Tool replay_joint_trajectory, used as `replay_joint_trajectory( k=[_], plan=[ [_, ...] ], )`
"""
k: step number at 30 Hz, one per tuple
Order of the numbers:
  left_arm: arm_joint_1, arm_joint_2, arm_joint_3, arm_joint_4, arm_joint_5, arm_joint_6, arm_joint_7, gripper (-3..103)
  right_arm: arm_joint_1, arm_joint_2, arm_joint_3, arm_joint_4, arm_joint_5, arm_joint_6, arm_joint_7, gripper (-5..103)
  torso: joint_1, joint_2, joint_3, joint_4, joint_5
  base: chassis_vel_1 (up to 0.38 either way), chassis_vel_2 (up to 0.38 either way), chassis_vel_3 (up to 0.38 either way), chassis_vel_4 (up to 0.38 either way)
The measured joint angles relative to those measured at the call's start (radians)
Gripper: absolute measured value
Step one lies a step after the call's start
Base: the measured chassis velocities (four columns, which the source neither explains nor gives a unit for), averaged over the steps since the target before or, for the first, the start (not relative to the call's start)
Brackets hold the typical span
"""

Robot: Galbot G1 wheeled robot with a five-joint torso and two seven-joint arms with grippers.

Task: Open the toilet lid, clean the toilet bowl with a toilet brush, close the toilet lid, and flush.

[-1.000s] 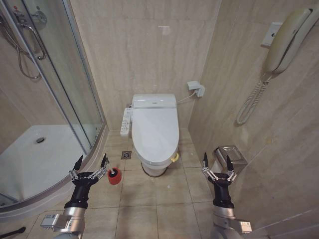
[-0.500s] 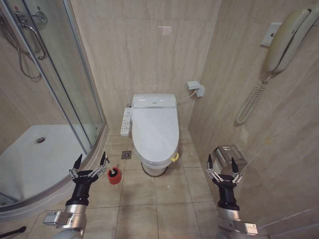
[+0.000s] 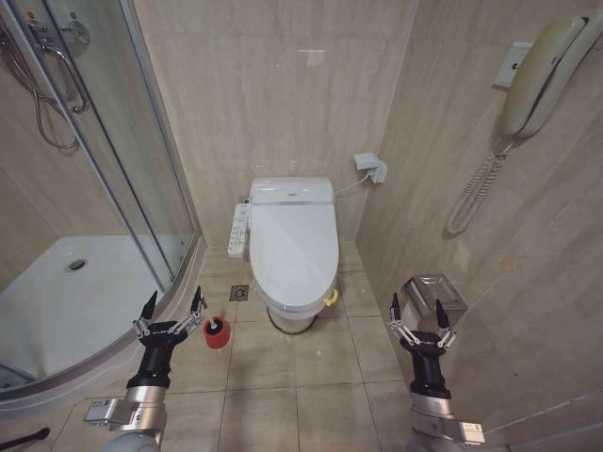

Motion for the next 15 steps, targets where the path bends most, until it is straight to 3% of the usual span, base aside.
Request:
replay_joint_trajectory(
  k=[15],
  plan=[
    [0.001, 0.0, -0.001, 0.0, 0.0, 0.0, 0.0, 100, 0.0, 0.0, 0.0, -0.001, 0.0, 0.0, -0.001, 100, 0.0, 0.0, 0.0, 0.0, 0.0, 0.0, 0.0, 0.0, 0.0]
  ],
)
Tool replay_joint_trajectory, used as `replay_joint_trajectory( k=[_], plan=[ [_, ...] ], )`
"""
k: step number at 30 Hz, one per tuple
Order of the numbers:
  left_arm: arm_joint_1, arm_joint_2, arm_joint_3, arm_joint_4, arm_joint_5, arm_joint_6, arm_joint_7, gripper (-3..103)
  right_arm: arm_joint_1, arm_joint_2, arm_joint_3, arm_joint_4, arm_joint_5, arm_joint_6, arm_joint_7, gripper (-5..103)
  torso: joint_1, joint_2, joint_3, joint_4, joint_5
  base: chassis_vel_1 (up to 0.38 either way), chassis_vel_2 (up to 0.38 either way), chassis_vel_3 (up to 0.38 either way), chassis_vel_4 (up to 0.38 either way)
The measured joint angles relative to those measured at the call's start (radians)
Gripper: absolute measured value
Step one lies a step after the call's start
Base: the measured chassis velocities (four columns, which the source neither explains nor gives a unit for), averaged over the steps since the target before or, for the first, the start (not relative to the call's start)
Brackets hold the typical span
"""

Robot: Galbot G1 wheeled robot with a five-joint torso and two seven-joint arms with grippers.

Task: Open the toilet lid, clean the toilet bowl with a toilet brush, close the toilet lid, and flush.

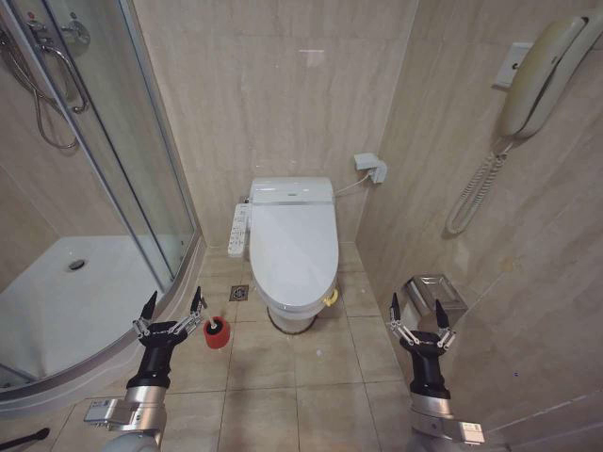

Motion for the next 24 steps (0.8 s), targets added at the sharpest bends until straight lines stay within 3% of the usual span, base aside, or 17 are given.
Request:
replay_joint_trajectory(
  k=[24],
  plan=[
    [0.0, 0.0, 0.0, -0.001, 0.0, 0.0, 0.0, 100, 0.0, 0.0, 0.0, 0.0, 0.0, 0.0, 0.0, 100, 0.0, 0.0, 0.0, 0.0001, 0.0, 0.0, 0.0, 0.0, 0.0]
  ],
)
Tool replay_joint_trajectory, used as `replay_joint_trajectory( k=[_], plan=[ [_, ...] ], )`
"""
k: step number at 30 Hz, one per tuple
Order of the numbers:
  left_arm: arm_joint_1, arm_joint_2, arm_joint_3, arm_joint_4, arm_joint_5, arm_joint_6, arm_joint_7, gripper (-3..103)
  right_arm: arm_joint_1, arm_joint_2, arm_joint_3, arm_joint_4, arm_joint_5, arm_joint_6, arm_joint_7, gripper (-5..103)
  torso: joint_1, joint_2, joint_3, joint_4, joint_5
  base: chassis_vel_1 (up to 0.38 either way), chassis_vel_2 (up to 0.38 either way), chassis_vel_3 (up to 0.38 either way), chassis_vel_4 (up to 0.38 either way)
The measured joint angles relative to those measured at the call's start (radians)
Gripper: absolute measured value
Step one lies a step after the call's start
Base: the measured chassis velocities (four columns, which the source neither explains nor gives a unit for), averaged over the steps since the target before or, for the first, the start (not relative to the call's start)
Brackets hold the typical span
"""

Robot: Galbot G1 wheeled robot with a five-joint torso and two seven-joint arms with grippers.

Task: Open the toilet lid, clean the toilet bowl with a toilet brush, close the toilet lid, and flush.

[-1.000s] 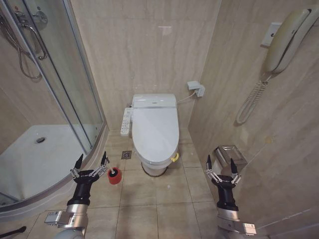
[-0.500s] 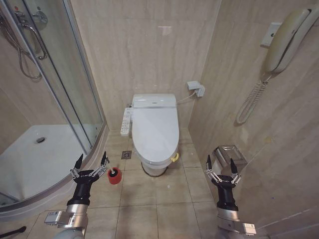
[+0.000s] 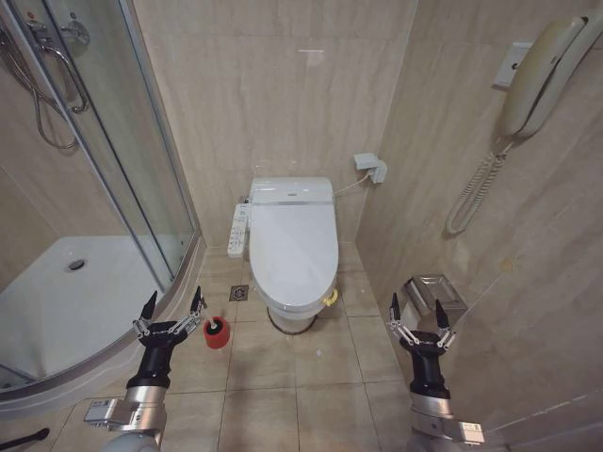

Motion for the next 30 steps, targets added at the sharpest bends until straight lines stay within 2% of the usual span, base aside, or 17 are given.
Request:
replay_joint_trajectory(
  k=[13, 17, 30],
  plan=[
    [0.0, 0.0, 0.0, 0.0, 0.0, 0.0, 0.0, 100, 0.0, 0.0, 0.0, 0.0, 0.0, 0.0, 0.0, 100, 0.0, 0.0, 0.0, -0.0006, 0.0, -0.031, -0.03, -0.027, -0.028],
    [0.0, 0.0, 0.0, 0.0, 0.0, 0.0, 0.0, 100, 0.0, 0.0, 0.0, 0.0, 0.0, 0.0, 0.0, 100, 0.0, 0.0, 0.0, 0.0001, 0.0, 0.0, 0.0, 0.0, 0.0],
    [0.0, 0.0, 0.0, 0.0, 0.0, 0.0, 0.0, 100, 0.0, 0.0, 0.0, 0.0, 0.0, 0.0, 0.0, 100, 0.0, 0.0, 0.0, 0.0, 0.0, 0.0, 0.0, 0.0, 0.0]
  ],
)
